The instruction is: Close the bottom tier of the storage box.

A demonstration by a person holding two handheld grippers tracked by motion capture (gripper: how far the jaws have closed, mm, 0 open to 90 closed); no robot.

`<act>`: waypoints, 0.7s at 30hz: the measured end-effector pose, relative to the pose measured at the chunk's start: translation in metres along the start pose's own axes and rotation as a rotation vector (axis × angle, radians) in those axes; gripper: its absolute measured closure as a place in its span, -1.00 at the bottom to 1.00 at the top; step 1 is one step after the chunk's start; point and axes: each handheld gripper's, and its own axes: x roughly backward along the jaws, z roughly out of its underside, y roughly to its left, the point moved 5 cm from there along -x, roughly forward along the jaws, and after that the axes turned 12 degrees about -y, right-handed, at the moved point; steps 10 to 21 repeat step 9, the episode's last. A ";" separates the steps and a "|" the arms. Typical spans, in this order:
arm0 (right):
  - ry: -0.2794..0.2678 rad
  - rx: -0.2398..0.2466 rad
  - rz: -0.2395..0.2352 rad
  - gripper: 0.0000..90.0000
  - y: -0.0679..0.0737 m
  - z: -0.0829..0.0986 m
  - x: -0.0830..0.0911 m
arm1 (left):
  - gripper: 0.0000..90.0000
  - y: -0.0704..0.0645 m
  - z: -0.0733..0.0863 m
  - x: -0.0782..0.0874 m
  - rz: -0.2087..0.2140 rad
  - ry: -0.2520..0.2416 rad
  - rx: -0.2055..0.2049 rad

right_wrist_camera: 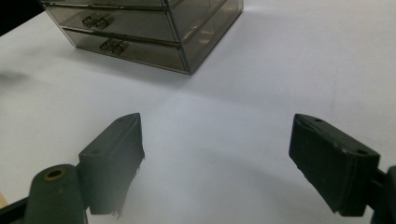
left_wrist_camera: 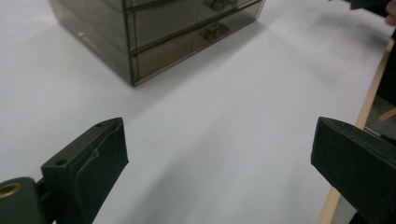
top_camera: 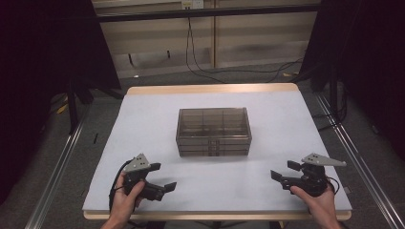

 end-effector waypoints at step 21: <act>0.002 0.012 0.019 -0.64 -0.001 -0.001 0.001 | -0.93 0.022 0.010 0.018 -0.082 -0.055 0.029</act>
